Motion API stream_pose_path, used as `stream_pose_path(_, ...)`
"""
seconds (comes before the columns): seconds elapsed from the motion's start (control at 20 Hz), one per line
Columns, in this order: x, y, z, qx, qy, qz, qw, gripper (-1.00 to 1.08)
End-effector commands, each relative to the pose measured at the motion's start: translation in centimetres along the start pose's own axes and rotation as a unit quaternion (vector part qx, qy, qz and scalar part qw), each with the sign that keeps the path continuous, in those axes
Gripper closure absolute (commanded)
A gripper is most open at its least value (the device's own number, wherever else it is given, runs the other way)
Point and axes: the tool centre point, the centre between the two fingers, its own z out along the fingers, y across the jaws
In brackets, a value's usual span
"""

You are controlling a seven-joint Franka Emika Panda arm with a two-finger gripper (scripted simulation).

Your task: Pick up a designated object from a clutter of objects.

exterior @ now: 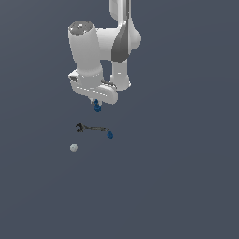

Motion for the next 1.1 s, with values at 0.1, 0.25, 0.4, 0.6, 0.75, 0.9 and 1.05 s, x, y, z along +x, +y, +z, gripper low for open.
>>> stream_pose_path(0.1, 1.1, 2.1, -4.0, 0.000, 0.000, 0.000, 1.0000, 1.08)
stream_pose_path(0.25, 1.9, 3.5, -6.8, 0.000, 0.000, 0.000, 1.0000, 1.08)
stream_pose_path(0.4, 2.7, 5.0, -9.6, 0.000, 0.000, 0.000, 1.0000, 1.08)
stream_pose_path(0.6, 3.8, 6.6, -12.8, -0.001, 0.000, 0.000, 1.0000, 1.08)
stream_pose_path(0.75, 4.5, 7.5, -14.8, -0.001, 0.000, 0.000, 1.0000, 1.08)
stream_pose_path(0.9, 5.0, 8.3, -16.3, -0.001, 0.000, 0.000, 1.0000, 1.08)
stream_pose_path(1.05, 5.4, 8.8, -17.4, -0.001, 0.000, 0.000, 1.0000, 1.08)
